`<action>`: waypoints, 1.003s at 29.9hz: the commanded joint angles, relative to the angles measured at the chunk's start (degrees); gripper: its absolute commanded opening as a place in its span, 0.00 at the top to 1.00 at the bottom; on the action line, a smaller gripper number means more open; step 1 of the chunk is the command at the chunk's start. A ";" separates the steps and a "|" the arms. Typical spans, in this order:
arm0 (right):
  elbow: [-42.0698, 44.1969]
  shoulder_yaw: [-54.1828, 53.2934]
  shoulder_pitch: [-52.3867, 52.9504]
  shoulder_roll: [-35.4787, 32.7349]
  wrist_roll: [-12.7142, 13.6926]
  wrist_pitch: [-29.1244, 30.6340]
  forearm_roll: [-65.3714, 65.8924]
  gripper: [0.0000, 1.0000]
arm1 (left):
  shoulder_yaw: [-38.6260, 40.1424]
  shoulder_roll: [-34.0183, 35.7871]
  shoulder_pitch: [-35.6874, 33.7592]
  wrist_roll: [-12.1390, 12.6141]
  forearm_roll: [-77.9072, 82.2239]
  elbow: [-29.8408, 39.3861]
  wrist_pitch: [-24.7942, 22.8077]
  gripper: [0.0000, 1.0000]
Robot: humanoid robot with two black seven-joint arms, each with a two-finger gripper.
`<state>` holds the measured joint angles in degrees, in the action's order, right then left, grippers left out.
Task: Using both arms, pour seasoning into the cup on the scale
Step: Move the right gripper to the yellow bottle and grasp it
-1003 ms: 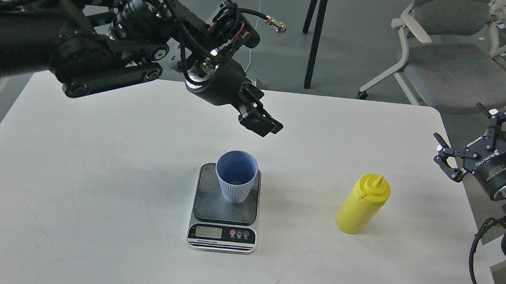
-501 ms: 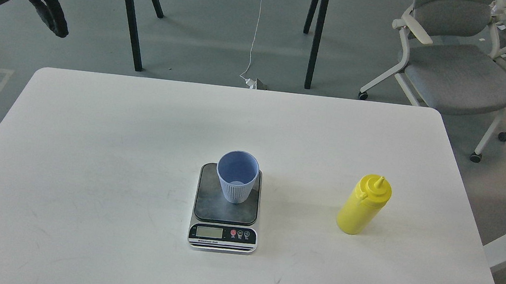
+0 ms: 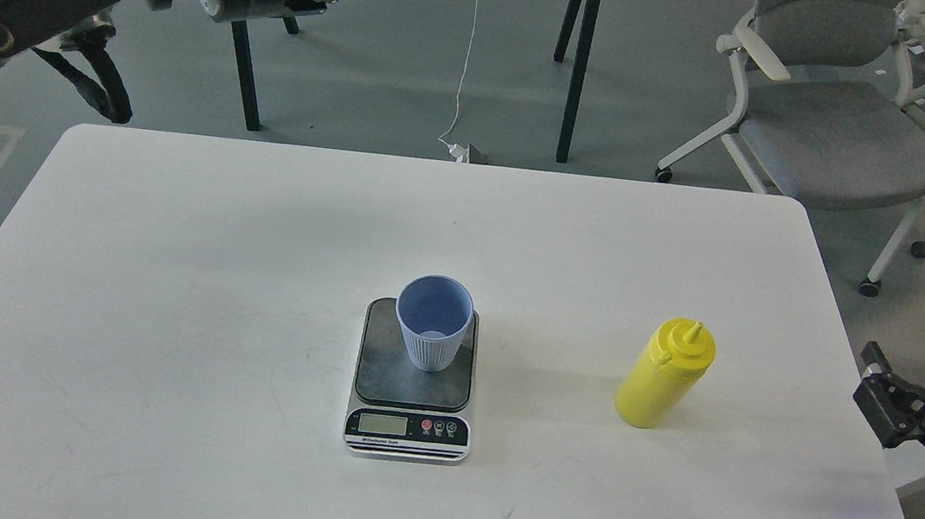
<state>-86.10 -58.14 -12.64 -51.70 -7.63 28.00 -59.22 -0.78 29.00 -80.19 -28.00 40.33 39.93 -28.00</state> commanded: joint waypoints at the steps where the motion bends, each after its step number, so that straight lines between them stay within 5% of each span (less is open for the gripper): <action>1: -1.96 1.79 -3.62 1.16 0.08 0.00 2.78 0.01 | -0.01 -0.26 0.12 0.00 -0.08 -0.02 0.00 0.02; 30: 9.20 21.75 12.46 17.86 -0.01 0.00 13.16 0.01 | 0.25 -0.79 1.88 0.00 -0.25 -0.02 0.00 0.01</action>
<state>-77.90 -36.66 -0.43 -35.48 -7.65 28.00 -47.30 -0.70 28.13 -78.25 -28.00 40.08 39.90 -28.00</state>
